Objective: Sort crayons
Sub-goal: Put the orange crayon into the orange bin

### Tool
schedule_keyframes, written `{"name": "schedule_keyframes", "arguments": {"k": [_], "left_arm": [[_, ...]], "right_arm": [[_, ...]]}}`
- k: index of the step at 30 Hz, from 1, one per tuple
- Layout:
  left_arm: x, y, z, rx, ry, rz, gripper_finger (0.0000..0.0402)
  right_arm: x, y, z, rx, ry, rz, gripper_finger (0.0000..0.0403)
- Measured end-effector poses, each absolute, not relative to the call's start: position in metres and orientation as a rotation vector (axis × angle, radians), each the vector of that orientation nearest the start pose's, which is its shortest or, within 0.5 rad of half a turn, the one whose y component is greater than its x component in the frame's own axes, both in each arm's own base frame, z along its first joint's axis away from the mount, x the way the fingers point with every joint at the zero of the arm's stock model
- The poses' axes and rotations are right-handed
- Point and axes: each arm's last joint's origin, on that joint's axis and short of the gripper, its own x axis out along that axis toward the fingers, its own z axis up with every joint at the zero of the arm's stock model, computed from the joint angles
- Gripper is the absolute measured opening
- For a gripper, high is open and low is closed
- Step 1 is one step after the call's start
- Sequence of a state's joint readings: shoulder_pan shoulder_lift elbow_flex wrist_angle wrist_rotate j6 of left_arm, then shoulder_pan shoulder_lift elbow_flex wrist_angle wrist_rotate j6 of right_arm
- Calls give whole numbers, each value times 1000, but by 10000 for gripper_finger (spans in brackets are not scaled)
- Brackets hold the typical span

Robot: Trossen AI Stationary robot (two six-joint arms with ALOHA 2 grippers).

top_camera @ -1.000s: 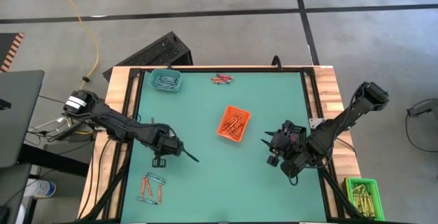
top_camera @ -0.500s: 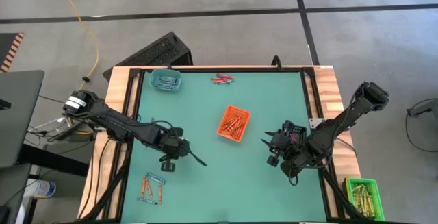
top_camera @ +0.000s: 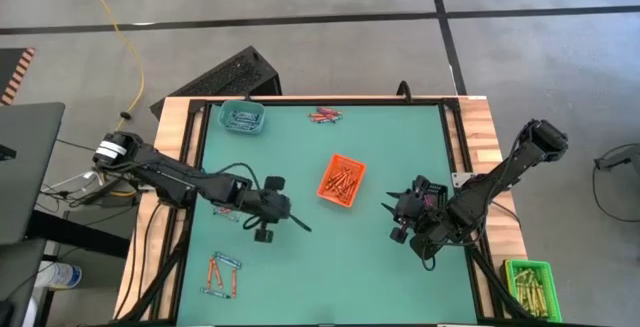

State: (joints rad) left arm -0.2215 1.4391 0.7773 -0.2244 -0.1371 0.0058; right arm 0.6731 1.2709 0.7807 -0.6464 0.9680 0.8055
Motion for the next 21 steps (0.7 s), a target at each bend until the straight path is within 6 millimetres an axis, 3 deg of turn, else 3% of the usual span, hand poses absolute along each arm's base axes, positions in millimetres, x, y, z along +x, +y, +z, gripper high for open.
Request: {"name": "schedule_keyframes", "arguments": {"k": [12,18,21], "left_arm": [[305,-24,227,37,361,22,2],[310,-5,241,-31,214,80,2],[317,-2,236,-61,178,82,2]], "right_arm": [[188,120,217,-68,592,-531,141],[188,120,217,-67,592,-531,141],[188,120,217,-67,592,-531,141]]}}
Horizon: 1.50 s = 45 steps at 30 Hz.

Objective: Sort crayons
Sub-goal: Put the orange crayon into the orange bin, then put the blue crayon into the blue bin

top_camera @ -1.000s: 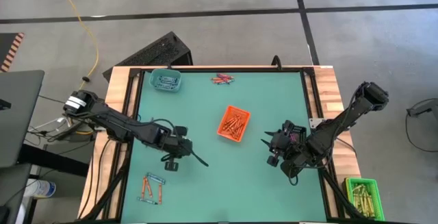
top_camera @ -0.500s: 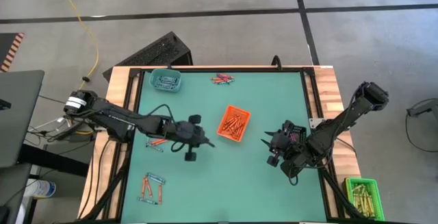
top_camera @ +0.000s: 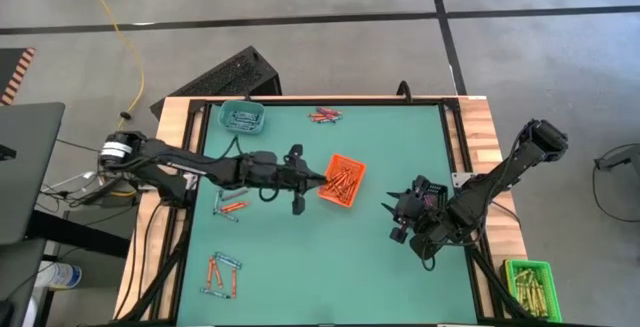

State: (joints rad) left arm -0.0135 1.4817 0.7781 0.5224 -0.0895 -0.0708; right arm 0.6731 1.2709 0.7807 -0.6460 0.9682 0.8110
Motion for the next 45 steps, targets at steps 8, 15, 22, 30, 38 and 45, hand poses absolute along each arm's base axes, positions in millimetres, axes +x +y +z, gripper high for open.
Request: {"name": "schedule_keyframes", "arguments": {"k": [8,15,22,30,38,45], "left_arm": [[357,1,206,-87,247,101,2],[386,6,198,-79,364,143,2],[395,12,181,-128,444,167,5],[393,18,178,-157,475,198,80],[390,15,189,-77,464,144,158],[361,-17,218,146,603,-99,164]], "right_arm": [[188,119,217,-66,589,-536,141],[186,122,217,-55,590,-523,141],[186,122,217,-53,588,-525,141],[186,122,217,-49,587,-526,141],[186,122,217,-45,585,-525,141],[186,122,216,-48,590,-524,141]]}}
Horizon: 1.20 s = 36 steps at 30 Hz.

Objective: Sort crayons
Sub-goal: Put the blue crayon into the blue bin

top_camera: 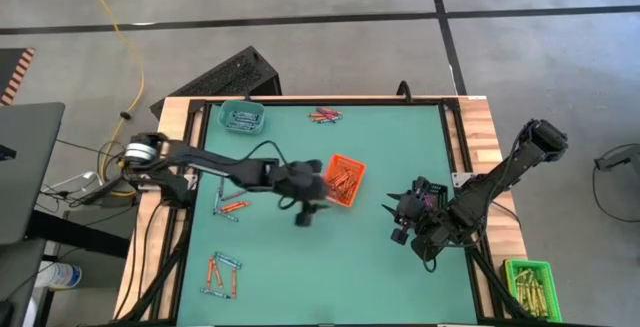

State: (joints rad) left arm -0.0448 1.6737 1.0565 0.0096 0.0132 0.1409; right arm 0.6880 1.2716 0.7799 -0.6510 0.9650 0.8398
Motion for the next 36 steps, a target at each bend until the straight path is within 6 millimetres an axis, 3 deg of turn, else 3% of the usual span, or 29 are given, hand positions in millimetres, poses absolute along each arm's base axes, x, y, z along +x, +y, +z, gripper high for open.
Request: {"name": "schedule_keyframes", "arguments": {"k": [4,9,20,24,29,36], "left_arm": [[323,-44,234,243,792,-215,164],[279,-76,248,171,973,-233,165],[234,-135,243,146,1115,-133,165],[218,-135,230,201,1191,-23,165],[192,-119,200,259,1350,174,165],[172,-109,173,186,1416,132,165]], "right_arm": [[186,122,216,-54,597,-522,141],[189,124,209,-91,617,-529,141],[204,127,183,-181,680,-570,141],[207,128,180,-178,679,-573,141],[208,129,180,-167,669,-572,141],[209,129,180,-159,665,-569,141]]}}
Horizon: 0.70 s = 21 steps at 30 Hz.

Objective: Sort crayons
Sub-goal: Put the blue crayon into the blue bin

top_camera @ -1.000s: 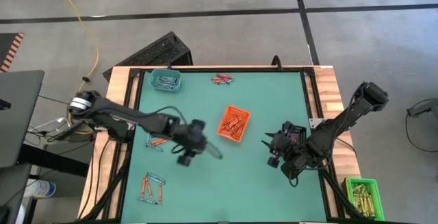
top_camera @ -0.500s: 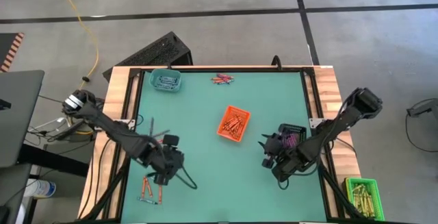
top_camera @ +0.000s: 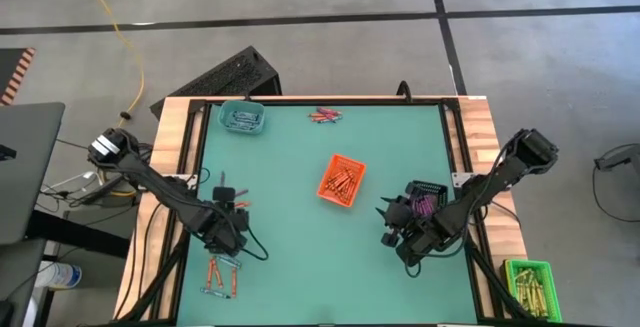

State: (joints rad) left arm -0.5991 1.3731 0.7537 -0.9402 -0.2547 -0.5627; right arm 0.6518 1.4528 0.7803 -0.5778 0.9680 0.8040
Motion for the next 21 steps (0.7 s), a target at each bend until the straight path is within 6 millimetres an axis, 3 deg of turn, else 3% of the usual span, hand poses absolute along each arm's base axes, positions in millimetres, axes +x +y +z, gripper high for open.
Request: {"name": "schedule_keyframes", "arguments": {"k": [4,12,21], "left_arm": [[163,-104,169,143,1421,98,160],[149,-95,150,148,1443,54,111],[157,-100,152,157,1366,11,103]], "right_arm": [[209,129,180,-157,662,-569,141],[209,129,180,-157,662,-569,141],[210,129,180,-153,660,-571,141]]}}
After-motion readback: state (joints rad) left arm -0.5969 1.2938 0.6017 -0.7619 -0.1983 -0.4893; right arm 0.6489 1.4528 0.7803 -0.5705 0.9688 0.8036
